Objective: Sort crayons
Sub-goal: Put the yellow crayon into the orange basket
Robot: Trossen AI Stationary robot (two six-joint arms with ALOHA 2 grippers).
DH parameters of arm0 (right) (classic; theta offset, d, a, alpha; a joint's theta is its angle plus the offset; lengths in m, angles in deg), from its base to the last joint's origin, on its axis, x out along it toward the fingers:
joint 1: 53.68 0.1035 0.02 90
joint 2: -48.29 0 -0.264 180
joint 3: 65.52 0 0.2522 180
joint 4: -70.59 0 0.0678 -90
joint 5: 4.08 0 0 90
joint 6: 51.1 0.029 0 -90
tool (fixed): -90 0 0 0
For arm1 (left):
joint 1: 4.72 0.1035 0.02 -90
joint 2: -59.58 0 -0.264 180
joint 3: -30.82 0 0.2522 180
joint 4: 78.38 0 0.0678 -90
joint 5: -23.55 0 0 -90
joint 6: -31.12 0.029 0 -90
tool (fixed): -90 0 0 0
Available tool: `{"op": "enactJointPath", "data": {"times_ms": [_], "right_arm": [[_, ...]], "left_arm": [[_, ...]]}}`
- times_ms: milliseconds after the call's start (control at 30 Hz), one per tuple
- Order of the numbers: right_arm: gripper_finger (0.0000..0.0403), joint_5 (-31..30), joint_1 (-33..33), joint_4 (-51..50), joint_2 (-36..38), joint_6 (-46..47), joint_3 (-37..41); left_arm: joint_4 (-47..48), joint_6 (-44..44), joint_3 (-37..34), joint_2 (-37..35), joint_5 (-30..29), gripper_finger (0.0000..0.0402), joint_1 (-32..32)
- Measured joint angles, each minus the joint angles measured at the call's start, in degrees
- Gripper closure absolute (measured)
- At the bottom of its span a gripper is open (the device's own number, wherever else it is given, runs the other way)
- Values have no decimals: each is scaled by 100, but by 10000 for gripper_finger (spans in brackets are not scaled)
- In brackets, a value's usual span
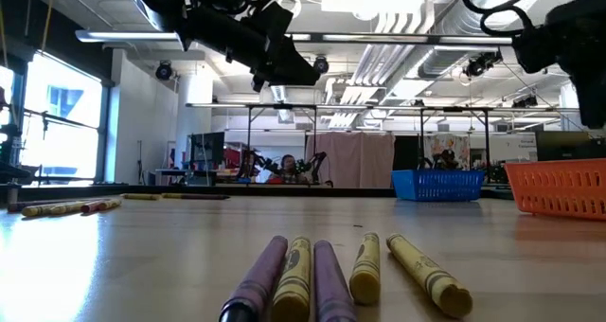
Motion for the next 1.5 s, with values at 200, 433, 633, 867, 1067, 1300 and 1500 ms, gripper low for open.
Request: {"op": "enactJointPath", "data": {"times_ms": [200,433,633,867,1067,1300,1500], "right_arm": [[309,19,82,-34,4,26,0],[306,-1273,82,390,2,-417,0],[305,-2956,78,1370,0,-604,0],[304,-3663,-93,2596,-165,-1237,0],[304,-3554,-440,3477,-925,-2157,0],[304,-2763,-878,3923,-1965,-3313,0],[304,-2446,-1251,4186,-2546,-3771,0]], "left_arm": [[78,1,0,-2,0,321,0],[221,209,0,-2,-2,319,0],[1204,160,0,-4,0,320,-1],[3075,-273,0,-4,-9,321,-4],[5145,-1079,0,-4,-708,322,-195],[6833,-1866,-4,-4,-1528,322,-505],[6903,-1224,-4,-4,-2262,322,-391]]}}
